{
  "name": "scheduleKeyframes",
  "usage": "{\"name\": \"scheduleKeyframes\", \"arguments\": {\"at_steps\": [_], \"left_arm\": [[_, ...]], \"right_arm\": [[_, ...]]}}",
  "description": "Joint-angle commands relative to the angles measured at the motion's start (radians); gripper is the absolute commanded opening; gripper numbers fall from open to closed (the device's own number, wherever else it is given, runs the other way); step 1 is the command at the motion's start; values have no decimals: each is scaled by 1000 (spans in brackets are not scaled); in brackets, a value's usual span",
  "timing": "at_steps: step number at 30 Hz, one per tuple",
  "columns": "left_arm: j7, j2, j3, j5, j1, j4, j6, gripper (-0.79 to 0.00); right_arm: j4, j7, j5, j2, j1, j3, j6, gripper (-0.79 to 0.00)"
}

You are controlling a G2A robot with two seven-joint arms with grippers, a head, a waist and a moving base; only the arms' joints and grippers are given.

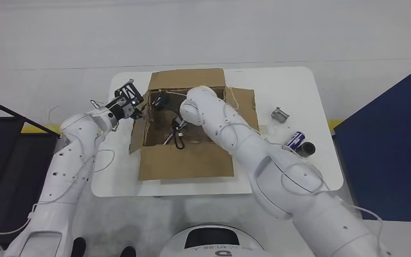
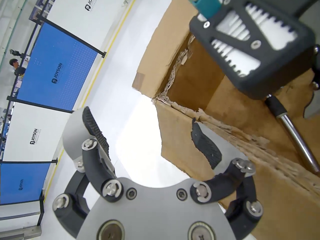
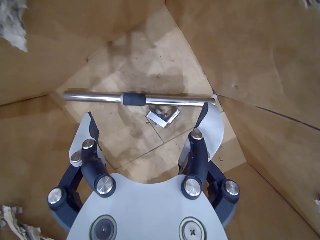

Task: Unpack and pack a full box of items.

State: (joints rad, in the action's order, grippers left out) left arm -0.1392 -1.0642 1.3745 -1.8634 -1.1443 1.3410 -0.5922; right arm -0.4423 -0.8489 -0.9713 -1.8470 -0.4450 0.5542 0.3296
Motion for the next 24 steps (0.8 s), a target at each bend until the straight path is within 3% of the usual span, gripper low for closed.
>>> {"name": "scheduleKeyframes", "arguments": {"at_steps": [1, 6, 10, 14, 20, 22, 24], "left_arm": [[2, -1, -1, 23, 4, 0, -9, 0], [28, -2, 18, 171, 16, -22, -122, 0], [70, -3, 35, 279, 28, -48, -168, 0], [95, 0, 49, 287, 32, -36, -133, 0], [61, 15, 113, 241, 7, -42, -48, 0], [57, 20, 136, 242, 2, -54, -39, 0], [54, 25, 159, 247, -3, -72, -35, 0]], "right_arm": [[-20, -17, -4, 18, -6, 16, -3, -142], [-95, -52, 1, 76, -37, 81, -9, -237], [-174, -124, -15, 110, -71, 109, 8, -240], [-213, -194, -18, 126, -88, 123, 20, -212], [-212, -191, -30, 125, -96, 110, 63, -203], [-203, -175, -34, 119, -95, 99, 81, -219], [-173, -142, -44, 109, -90, 84, 88, -314]]}}
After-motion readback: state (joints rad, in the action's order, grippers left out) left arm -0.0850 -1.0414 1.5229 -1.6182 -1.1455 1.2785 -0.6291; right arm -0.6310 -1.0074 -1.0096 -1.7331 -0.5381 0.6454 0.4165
